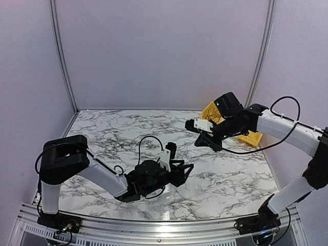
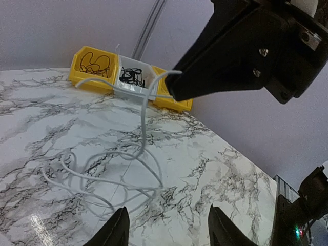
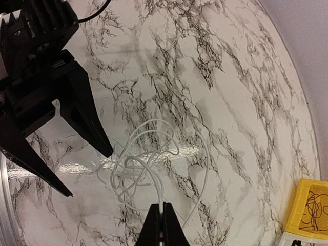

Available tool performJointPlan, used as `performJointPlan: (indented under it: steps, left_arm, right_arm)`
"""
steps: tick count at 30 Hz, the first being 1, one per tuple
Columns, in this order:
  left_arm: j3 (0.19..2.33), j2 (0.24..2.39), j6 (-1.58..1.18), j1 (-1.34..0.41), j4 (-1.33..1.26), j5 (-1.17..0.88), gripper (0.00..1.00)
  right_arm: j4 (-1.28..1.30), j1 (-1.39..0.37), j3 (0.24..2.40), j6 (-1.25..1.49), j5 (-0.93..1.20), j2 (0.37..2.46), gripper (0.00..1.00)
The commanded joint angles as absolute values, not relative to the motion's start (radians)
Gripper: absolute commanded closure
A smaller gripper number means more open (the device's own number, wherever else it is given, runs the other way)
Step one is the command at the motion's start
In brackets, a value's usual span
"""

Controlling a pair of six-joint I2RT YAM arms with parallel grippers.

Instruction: Untangle the cables

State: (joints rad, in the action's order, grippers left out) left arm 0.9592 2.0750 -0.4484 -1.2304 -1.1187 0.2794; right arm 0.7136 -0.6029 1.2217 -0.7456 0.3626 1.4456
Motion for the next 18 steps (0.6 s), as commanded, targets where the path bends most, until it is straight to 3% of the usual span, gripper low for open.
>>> performJointPlan:
  steps: [1, 4, 7, 13, 18]
  left_arm:
    - [1.006, 2.077, -0.407, -1.229, -1.199, 0.413, 0.45]
    - [1.064, 2.121, -0.391, -1.219, -1.196, 0.488, 0.48]
    - [1.136, 2.189, -0.397, -1.196, -1.195, 0.437, 0.52]
    - [1.223, 2.278, -0.419, -1.168, -1.193, 0.348, 0.73]
    - [1.243, 2.340, -0.471, -1.157, -1.172, 0.313, 0.77]
  right_arm:
    - [0.776, -0.608, 1.289, -0.673, 0.440, 1.423, 1.00]
    - [0.810, -0.609, 1.316, -0.668, 0.507, 1.413, 1.00]
    - [0.838, -0.608, 1.344, -0.658, 0.574, 1.400, 1.00]
    - [0.905, -0.608, 1.413, -0.672, 0.664, 1.397, 1.00]
    - [0.954, -0.593, 1.589, -0.677, 0.765, 1.384, 1.00]
